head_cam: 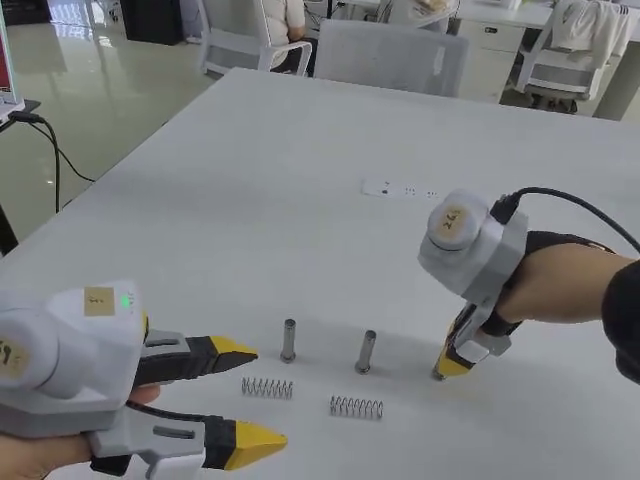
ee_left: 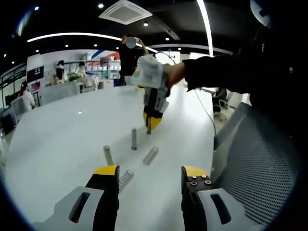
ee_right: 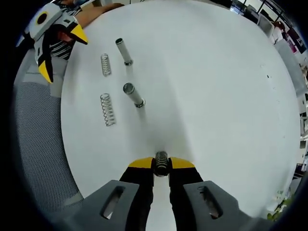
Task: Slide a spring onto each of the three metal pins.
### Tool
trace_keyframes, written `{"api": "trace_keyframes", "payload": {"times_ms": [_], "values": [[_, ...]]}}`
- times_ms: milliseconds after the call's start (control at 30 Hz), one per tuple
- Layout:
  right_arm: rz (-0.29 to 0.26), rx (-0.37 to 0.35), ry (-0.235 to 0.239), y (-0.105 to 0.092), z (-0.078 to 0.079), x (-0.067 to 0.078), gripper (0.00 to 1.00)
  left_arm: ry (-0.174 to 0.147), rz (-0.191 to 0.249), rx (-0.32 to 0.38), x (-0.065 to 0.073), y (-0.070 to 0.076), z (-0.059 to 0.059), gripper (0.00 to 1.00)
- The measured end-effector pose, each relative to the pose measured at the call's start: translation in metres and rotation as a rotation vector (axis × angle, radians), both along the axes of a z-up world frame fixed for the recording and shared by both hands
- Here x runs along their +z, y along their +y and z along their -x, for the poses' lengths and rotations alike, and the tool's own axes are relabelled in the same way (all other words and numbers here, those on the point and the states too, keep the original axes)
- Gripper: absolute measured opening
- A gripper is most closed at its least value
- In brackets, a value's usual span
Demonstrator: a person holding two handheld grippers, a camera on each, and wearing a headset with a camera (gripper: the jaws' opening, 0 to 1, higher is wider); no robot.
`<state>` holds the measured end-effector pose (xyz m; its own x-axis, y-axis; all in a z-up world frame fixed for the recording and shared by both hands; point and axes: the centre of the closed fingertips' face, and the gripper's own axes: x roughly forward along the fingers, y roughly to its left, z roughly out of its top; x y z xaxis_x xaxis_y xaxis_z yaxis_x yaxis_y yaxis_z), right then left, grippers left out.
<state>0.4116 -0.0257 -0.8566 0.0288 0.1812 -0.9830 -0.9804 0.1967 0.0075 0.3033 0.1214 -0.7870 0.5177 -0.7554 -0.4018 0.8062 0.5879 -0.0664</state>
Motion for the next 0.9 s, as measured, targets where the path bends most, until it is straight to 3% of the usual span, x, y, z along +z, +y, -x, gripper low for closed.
{"api": "trace_keyframes", "payload": {"times_ms": [533,733,900], "values": [[-0.003,0.017,-0.014,0.000,0.004,-0.010,0.11,0.002,-0.001,-0.004,-0.001,-0.001,0.001,0.46],[-0.023,0.021,-0.032,0.000,0.004,-0.008,0.20,0.002,-0.001,-0.007,-0.001,-0.001,0.001,0.46],[-0.054,0.029,-0.054,0.003,0.006,0.003,0.22,0.003,-0.001,-0.010,-0.002,-0.002,0.001,0.46]]}}
